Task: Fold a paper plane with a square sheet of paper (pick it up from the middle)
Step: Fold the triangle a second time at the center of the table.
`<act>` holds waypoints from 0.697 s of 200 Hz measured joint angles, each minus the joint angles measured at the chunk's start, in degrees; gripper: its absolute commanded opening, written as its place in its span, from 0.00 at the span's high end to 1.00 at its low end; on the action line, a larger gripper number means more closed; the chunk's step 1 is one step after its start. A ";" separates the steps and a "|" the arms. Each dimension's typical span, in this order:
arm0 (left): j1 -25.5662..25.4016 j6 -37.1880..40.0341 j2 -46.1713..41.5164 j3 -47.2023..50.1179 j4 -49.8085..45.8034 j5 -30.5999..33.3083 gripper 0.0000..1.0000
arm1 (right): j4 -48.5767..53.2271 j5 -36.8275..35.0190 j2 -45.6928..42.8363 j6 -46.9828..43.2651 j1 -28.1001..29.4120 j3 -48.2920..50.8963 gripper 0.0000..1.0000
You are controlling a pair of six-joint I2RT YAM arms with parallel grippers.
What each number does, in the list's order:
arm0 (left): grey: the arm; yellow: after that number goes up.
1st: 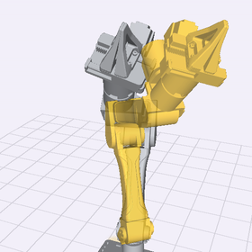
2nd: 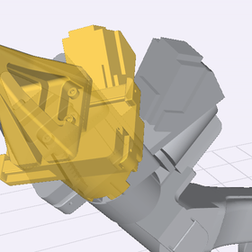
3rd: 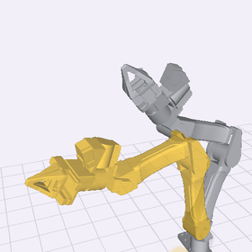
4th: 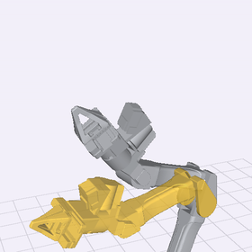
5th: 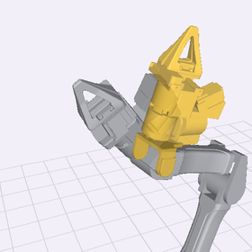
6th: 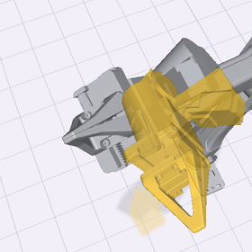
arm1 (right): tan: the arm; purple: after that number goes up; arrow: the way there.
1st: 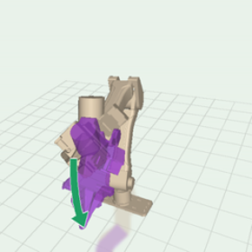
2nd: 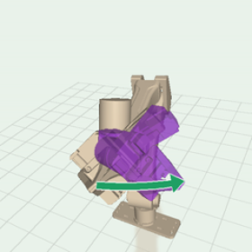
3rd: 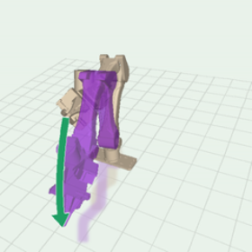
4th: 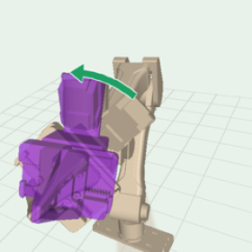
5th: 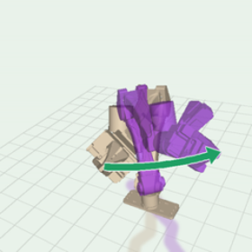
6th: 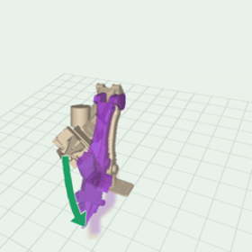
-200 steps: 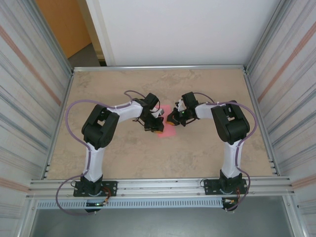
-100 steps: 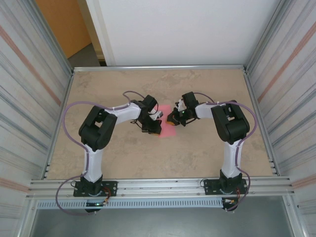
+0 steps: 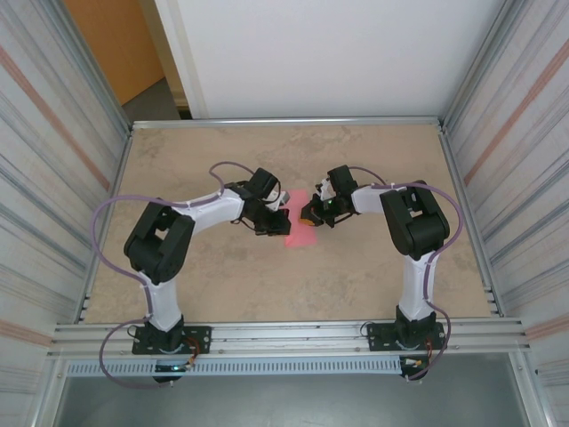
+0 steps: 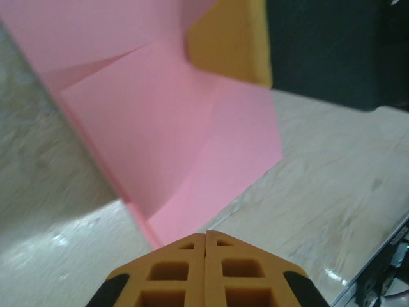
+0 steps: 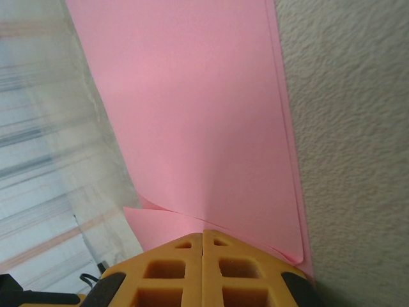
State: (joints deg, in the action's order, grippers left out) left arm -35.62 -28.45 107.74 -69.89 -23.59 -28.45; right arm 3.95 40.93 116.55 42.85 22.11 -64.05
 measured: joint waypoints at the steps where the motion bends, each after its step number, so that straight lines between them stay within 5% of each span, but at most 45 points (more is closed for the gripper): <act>1: -0.02 -0.07 0.02 0.00 0.07 -0.04 1.00 | 0.00 0.00 0.00 0.00 0.00 0.00 1.00; 139: -0.85 0.13 6.40 -1.90 -0.13 -1.86 1.00 | 1.05 0.11 0.31 -0.02 -0.02 -0.66 1.00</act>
State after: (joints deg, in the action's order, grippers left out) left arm -36.47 -28.32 114.15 -71.79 -23.73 -30.30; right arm 4.99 41.04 116.86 42.83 22.09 -64.71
